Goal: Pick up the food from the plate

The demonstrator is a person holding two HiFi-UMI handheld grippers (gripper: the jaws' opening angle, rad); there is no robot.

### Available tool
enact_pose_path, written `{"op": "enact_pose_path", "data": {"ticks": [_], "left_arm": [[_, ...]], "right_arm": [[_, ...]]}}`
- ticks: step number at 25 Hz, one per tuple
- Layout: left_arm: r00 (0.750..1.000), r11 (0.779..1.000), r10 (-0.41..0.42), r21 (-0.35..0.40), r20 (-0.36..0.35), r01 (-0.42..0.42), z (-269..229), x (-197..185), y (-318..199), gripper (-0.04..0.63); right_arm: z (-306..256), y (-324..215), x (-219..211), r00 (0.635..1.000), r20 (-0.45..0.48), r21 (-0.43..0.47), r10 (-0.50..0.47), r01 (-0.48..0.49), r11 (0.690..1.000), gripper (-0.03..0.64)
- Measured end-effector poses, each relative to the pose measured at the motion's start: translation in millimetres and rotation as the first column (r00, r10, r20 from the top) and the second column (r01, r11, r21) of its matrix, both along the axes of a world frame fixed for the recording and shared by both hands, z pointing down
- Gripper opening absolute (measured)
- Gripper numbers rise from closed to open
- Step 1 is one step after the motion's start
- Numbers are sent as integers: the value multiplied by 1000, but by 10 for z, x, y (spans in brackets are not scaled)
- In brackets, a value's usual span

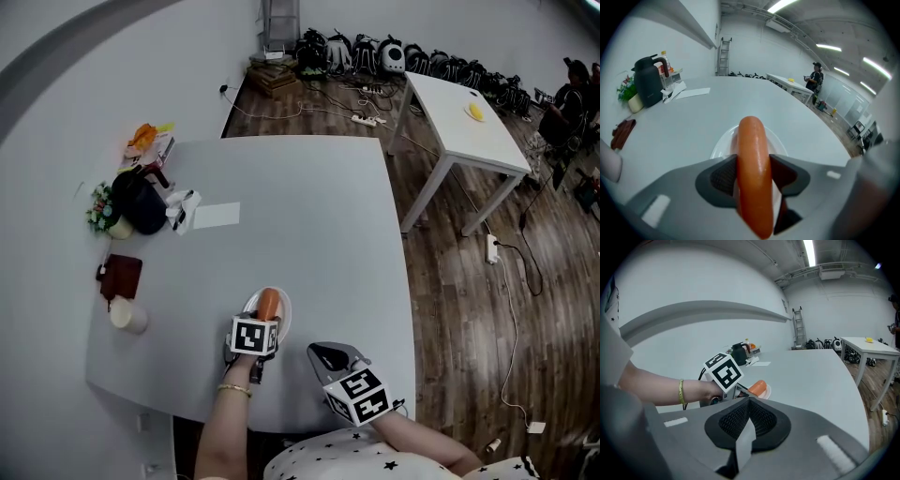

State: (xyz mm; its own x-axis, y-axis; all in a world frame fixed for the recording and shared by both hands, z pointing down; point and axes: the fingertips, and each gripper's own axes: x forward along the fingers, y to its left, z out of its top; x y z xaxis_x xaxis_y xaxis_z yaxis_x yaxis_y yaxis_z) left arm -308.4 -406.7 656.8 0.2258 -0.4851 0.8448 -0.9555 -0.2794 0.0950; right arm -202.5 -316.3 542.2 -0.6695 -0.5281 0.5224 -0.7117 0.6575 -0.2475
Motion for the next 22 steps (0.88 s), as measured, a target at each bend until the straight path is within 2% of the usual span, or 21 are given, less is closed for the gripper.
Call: {"op": "enact_pose_path", "data": {"ticks": [4, 8, 12, 16, 19, 22], "left_arm": [[999, 998, -38, 58, -20, 39, -89, 11, 15, 215], [992, 979, -70, 183, -103, 88, -429, 130, 122, 215], [976, 939, -94, 307, -198, 153, -908, 274, 336, 215], [954, 894, -128, 386, -270, 228, -1289, 392, 612, 215], [945, 858, -142, 440, -294, 266, -1500, 488, 796, 215], [945, 825, -150, 491, -289, 281, -1622, 573, 954, 215]], "right_arm": [[-38, 40, 32, 1000, 0, 6, -3, 3, 1000, -2], [-62, 69, 88, 1000, 0, 17, -8, 8, 1000, -2], [-111, 28, 127, 1000, 8, 41, -5, 5, 999, -2], [-171, -18, 167, 1000, 22, 61, -4, 3, 998, -2], [-209, -32, 214, 1000, 29, 76, -3, 1, 997, -2], [-256, -26, 277, 999, 36, 93, -1, -3, 996, -2]]}}
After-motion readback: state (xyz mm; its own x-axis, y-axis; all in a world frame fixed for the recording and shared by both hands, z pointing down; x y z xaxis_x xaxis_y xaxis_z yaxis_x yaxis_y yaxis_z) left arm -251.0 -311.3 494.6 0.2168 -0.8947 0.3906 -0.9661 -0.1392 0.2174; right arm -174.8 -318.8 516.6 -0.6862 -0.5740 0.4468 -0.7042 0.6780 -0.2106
